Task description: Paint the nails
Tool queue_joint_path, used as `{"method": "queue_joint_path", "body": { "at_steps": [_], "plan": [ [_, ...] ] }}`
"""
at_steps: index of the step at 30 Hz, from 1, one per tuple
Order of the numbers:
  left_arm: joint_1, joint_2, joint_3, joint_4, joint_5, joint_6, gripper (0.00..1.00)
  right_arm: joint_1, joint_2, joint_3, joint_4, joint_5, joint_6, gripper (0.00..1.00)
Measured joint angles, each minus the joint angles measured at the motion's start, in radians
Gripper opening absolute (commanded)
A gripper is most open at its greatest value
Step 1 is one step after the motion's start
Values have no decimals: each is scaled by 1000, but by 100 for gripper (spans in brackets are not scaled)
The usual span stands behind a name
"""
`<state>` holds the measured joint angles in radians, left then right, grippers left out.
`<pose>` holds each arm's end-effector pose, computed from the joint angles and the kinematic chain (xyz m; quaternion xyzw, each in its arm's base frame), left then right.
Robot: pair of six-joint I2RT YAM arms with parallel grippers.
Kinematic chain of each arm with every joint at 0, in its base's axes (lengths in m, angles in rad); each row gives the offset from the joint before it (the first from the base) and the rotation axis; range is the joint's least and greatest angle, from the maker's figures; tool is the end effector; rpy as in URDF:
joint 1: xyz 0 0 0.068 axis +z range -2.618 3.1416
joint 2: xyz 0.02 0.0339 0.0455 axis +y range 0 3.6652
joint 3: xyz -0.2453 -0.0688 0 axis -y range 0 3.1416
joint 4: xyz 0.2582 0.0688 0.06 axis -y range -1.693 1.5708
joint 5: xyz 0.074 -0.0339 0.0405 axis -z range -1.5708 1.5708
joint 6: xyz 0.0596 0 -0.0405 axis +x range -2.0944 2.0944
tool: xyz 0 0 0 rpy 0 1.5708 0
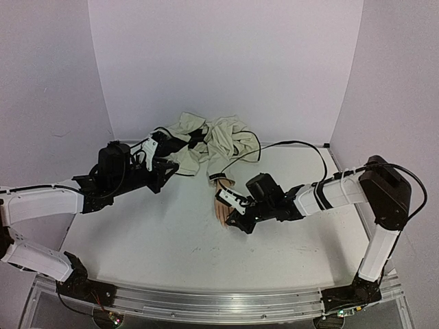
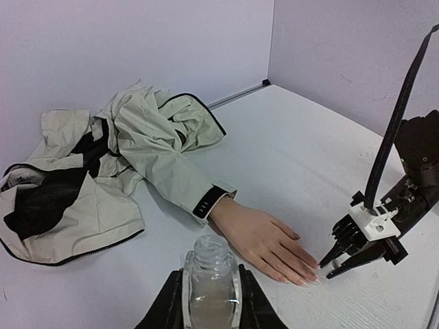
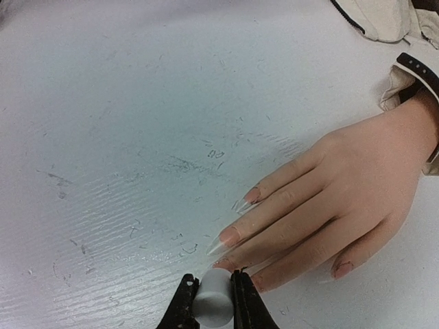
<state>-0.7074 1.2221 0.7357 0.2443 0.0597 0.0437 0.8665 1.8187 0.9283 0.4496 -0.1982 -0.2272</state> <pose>0.2425 -0.2120 0.2444 0.3058 0.7254 -0.2230 0.5750 0.2559 0.3193 0.1318 -0.4823 0.6903 0.2467 0.4795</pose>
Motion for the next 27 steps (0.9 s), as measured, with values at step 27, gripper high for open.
{"method": "queue_joint_path", "body": {
  "at_steps": [27],
  "plan": [
    [0,0,0,0,1,0,0,2,0,1,-9,-56,0,0]
  ]
}}
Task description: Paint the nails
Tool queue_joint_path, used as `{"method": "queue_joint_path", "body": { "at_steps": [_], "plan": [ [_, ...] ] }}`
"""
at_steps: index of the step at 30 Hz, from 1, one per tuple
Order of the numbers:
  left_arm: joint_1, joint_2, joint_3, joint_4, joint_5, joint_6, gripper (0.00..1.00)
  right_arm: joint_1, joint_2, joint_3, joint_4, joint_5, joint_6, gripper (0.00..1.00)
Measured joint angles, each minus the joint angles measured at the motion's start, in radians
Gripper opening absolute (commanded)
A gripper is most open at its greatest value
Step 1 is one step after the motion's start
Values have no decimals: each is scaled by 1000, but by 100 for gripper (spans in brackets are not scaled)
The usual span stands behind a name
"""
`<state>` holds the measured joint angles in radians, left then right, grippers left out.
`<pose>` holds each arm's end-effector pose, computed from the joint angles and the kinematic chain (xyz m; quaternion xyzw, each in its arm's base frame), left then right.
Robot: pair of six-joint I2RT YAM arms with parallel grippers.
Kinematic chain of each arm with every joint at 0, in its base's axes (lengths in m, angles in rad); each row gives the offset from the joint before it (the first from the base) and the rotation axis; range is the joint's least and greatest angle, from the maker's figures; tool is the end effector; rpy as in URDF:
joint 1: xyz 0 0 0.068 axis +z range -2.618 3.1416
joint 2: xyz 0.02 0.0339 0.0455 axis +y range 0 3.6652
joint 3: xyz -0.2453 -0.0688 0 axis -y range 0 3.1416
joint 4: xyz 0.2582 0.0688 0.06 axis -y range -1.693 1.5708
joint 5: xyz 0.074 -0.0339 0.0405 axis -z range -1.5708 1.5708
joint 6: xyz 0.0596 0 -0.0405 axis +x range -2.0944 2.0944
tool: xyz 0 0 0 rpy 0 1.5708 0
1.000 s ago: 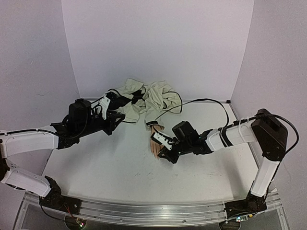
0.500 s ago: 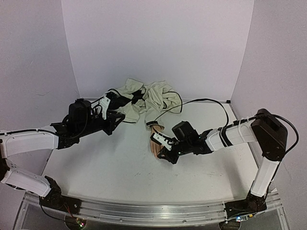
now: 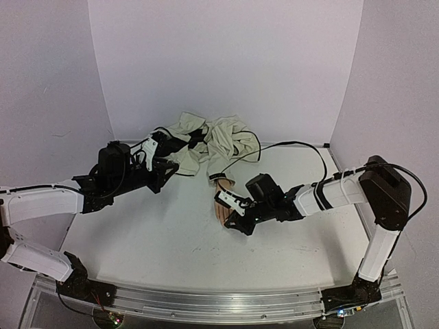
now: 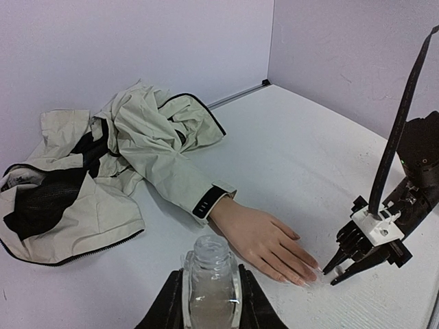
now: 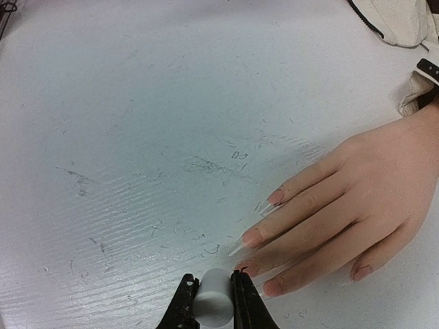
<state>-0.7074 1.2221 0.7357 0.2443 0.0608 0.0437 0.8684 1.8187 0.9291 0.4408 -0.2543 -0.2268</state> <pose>0.2424 -0.2121 0.2444 0.3061 0.7252 -0.2234 0.5748 0.2522 0.3211 0.1314 -0.4949 0.6820 0.2683 0.4670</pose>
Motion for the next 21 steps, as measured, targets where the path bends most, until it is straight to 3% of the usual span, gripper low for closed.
{"method": "queue_joint_path", "body": {
  "at_steps": [21],
  "plan": [
    [0,0,0,0,0,0,0,3,-44,-25,32,21,11,0]
  ]
}}
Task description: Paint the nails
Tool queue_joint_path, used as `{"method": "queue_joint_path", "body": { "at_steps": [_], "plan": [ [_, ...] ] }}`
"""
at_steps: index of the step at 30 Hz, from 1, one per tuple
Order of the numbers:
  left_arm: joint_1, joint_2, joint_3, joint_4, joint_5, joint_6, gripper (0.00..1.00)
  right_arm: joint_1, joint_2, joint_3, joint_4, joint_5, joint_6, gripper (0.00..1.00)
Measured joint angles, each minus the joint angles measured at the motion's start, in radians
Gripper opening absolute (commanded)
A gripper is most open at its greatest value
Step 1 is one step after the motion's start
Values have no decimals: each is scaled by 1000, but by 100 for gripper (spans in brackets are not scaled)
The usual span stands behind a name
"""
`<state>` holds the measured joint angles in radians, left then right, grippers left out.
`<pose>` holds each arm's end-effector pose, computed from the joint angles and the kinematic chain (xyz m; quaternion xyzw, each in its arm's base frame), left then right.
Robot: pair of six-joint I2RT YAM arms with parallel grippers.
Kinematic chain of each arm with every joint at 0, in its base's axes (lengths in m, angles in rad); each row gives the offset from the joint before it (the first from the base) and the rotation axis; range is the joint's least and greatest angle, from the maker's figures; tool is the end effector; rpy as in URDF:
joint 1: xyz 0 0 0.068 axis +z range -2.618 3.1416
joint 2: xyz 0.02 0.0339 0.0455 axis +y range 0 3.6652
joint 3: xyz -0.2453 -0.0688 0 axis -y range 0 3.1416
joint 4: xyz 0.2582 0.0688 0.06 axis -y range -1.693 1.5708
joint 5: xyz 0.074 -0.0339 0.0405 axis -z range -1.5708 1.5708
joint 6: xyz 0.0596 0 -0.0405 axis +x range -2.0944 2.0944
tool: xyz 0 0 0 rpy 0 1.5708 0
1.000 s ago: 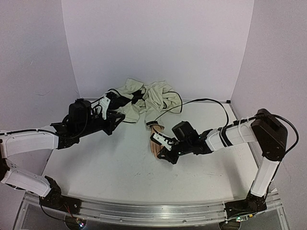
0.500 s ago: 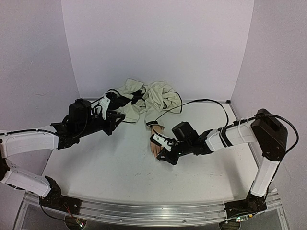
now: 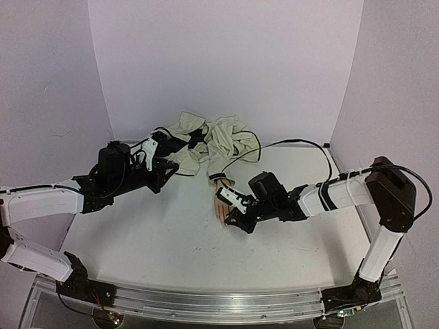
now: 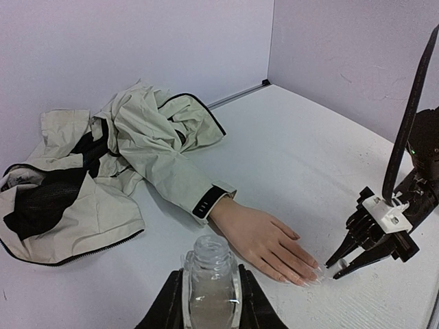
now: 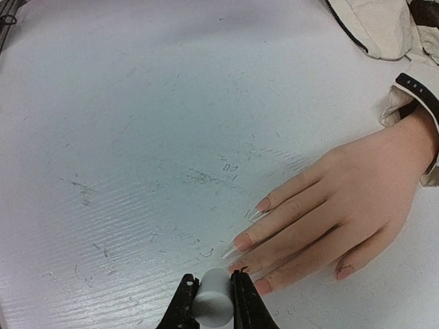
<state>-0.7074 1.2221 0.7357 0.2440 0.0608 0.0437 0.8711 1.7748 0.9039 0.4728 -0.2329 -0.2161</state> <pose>0.2424 -0.2121 0.2443 0.3061 0.7253 -0.2234 0.5747 0.2494 0.3176 0.1437 -0.4829 0.6748 0.2684 0.4892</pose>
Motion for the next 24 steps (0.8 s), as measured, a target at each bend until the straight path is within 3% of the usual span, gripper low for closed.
{"method": "queue_joint_path", "body": {
  "at_steps": [24],
  "plan": [
    [0,0,0,0,0,0,0,0,41,15,6,41,1,0]
  ]
}}
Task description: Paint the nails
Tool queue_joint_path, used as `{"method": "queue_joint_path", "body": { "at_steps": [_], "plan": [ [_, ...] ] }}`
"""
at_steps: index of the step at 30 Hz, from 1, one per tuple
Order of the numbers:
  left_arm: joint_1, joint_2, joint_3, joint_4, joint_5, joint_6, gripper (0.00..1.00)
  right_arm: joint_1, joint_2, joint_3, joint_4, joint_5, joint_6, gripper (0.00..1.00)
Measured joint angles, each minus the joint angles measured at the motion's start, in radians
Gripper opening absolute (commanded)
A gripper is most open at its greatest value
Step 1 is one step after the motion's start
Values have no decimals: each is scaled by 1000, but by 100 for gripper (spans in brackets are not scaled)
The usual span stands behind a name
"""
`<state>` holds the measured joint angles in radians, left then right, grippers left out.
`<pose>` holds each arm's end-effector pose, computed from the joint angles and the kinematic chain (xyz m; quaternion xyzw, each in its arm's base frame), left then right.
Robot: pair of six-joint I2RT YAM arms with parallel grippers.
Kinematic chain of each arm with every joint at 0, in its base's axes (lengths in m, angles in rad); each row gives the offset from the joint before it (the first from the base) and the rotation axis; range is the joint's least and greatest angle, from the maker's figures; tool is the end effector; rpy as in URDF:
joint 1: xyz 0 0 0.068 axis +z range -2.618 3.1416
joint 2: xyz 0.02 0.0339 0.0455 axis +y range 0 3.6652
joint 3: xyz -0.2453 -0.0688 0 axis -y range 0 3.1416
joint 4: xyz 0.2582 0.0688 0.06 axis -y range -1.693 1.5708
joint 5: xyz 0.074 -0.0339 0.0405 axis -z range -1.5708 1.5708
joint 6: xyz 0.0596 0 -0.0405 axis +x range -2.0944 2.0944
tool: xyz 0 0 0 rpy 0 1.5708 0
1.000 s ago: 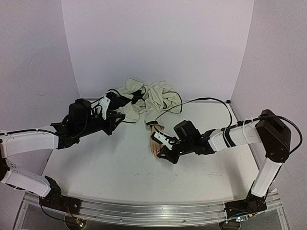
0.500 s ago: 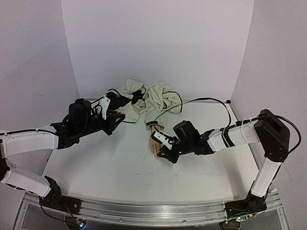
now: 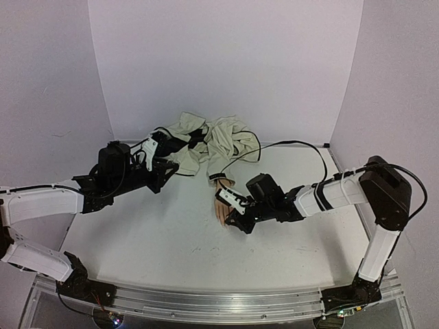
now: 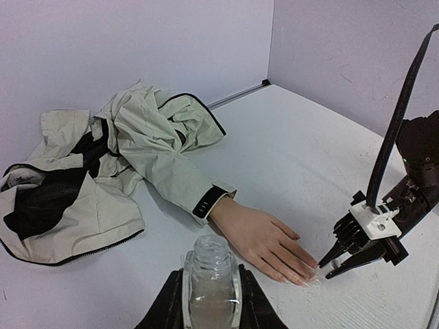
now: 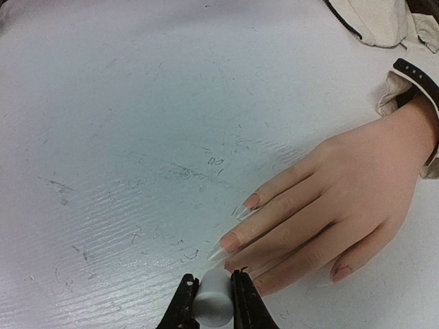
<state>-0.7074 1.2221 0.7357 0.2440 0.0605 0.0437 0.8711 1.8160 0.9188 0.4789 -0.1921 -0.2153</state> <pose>0.2425 -0.2120 0.2443 0.3060 0.7254 -0.2233 0.5748 0.2544 0.3199 0.1333 -0.4761 0.6875 0.2508 0.4876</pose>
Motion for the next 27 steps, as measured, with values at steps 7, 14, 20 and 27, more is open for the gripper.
{"method": "queue_joint_path", "body": {
  "at_steps": [7,14,20,27],
  "plan": [
    [0,0,0,0,0,0,0,0,0,0,-4,4,0,0],
    [0,-6,0,0,0,0,0,0,0,-1,-11,6,0,0],
    [0,-10,0,0,0,0,0,0,0,-1,-19,6,-1,0],
    [0,-11,0,0,0,0,0,4,0,-1,-35,5,-2,0]
  ]
}}
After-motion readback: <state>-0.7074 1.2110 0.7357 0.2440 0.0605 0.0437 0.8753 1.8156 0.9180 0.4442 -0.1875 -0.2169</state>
